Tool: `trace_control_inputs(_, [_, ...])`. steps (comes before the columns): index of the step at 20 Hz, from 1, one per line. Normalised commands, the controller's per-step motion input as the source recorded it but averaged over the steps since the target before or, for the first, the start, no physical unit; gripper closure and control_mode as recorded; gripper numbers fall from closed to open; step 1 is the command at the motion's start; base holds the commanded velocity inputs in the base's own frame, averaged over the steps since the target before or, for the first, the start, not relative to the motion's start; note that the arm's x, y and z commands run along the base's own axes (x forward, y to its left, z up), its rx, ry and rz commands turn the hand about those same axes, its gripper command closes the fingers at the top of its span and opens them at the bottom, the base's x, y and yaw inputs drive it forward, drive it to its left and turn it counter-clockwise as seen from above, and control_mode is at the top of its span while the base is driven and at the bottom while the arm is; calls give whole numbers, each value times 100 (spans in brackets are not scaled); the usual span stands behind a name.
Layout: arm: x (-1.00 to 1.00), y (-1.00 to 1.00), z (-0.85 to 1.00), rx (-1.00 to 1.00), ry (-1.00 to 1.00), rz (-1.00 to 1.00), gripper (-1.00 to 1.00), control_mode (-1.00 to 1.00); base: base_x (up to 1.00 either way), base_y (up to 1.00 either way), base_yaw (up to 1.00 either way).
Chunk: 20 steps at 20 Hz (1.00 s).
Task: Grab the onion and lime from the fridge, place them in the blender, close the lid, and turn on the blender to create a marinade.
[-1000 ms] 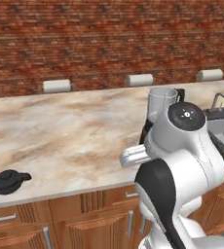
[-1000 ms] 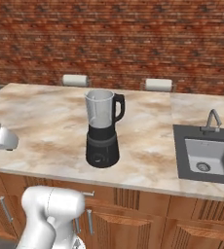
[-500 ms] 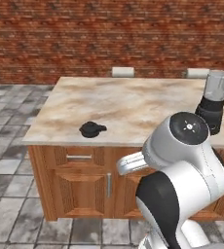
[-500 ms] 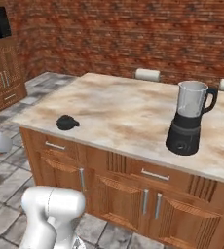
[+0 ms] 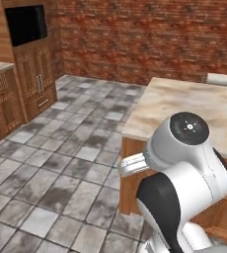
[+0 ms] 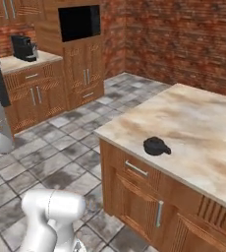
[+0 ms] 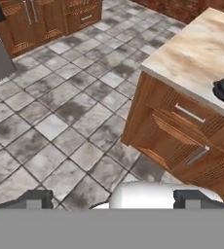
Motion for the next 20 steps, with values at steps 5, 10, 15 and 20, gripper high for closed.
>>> trace_control_inputs(5, [0,0,0,0,0,0,-100,100,82,79,44])
trace_control_inputs(10, [0,0,0,0,0,0,-100,100,93,61,40])
trace_control_inputs(15, [0,0,0,0,0,0,-100,100,100,3,35])
trace_control_inputs(20, [0,0,0,0,0,0,-100,100,100,0,39])
